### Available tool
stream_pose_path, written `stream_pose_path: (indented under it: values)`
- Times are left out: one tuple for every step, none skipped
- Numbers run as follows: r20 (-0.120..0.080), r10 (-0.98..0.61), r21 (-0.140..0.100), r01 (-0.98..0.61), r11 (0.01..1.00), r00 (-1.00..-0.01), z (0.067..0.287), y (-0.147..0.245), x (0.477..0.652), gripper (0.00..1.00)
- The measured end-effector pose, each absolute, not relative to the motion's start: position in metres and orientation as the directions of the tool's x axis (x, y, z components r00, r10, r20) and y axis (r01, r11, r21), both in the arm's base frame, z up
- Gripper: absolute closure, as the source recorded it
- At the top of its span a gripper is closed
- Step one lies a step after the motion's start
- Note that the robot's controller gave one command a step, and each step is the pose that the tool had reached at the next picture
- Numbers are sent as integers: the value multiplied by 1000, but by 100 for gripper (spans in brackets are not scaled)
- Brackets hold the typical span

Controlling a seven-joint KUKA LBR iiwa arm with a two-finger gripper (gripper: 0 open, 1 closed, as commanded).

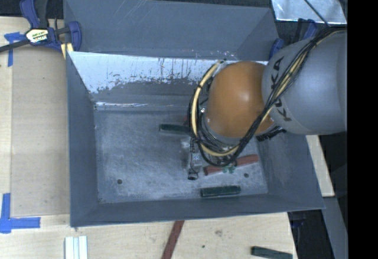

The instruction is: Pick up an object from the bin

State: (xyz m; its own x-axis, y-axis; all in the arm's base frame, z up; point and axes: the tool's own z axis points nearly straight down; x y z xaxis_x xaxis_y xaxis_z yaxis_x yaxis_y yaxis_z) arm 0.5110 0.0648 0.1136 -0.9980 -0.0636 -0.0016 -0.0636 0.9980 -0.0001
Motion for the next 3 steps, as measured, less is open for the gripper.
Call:
stream_pose_path:
  values:
    - [-1,-63,0,-63,998,-998,114,65,511,0]
    - [-1,-63,0,-63,998,-998,114,65,511,0]
    - [-1,-89,1,-89,996,-996,113,16,507,0]
